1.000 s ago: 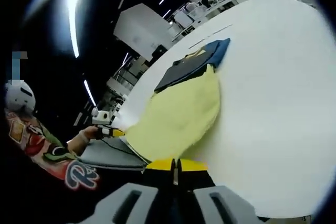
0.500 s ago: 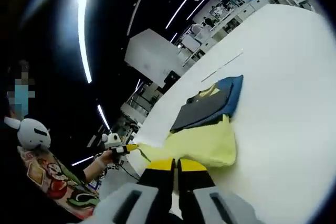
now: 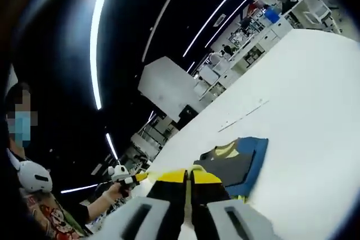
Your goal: Fold the garment on the visible template until the final outline fits inside the template.
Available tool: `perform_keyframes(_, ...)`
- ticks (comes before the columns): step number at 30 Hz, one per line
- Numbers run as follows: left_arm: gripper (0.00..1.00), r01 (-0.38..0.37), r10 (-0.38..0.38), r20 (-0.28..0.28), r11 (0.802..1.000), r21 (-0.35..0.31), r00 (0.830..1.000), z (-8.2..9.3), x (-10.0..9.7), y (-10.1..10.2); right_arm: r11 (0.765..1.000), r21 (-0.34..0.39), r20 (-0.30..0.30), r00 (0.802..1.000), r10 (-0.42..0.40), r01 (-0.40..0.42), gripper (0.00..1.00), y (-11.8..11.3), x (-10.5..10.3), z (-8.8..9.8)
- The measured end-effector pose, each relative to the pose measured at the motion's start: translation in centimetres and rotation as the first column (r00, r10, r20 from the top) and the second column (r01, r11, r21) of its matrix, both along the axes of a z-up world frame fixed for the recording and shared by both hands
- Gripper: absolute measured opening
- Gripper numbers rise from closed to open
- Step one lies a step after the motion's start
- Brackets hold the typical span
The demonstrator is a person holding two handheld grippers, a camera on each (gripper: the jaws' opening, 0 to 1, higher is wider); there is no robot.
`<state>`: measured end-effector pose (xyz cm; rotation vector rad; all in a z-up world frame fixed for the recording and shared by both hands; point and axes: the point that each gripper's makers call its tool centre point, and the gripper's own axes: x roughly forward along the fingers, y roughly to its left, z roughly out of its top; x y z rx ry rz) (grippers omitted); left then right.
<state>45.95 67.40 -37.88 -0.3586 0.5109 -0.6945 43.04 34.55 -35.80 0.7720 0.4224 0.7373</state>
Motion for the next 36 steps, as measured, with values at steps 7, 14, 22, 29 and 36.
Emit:
perform_keyframes(7, 0.00, -0.063, 0.062, -0.029, 0.998, -0.017, 0.998, -1.1, 5.1, -0.4, 0.997, -0.066, -0.031, 0.999, -0.038, 0.036, 0.00, -1.1, 5.2, -2.0)
perform_keyframes(14, 0.00, -0.107, 0.108, -0.023, 0.994, 0.010, 0.994, -2.0, 9.6, -0.9, 0.995, -0.082, -0.054, 0.996, -0.068, 0.064, 0.00, -2.2, 9.6, -3.2)
perform_keyframes(22, 0.00, -0.149, 0.148, -0.082, 0.989, 0.004, 0.986, -5.3, 12.4, -1.4, 0.990, -0.121, -0.124, 0.988, -0.091, 0.076, 0.00, -2.1, 12.5, -7.1)
perform_keyframes(29, 0.00, -0.208, 0.205, -0.163, 0.978, 0.000, 0.965, -8.5, 13.7, -0.7, 0.985, -0.140, -0.191, 0.974, -0.125, 0.100, 0.00, -2.2, 14.1, -10.5)
perform_keyframes(36, 0.00, -0.260, 0.256, -0.212, 0.966, 0.007, 0.943, -11.0, 14.0, 0.0, 0.978, -0.176, -0.247, 0.957, -0.155, 0.113, 0.00, -2.2, 14.5, -13.3)
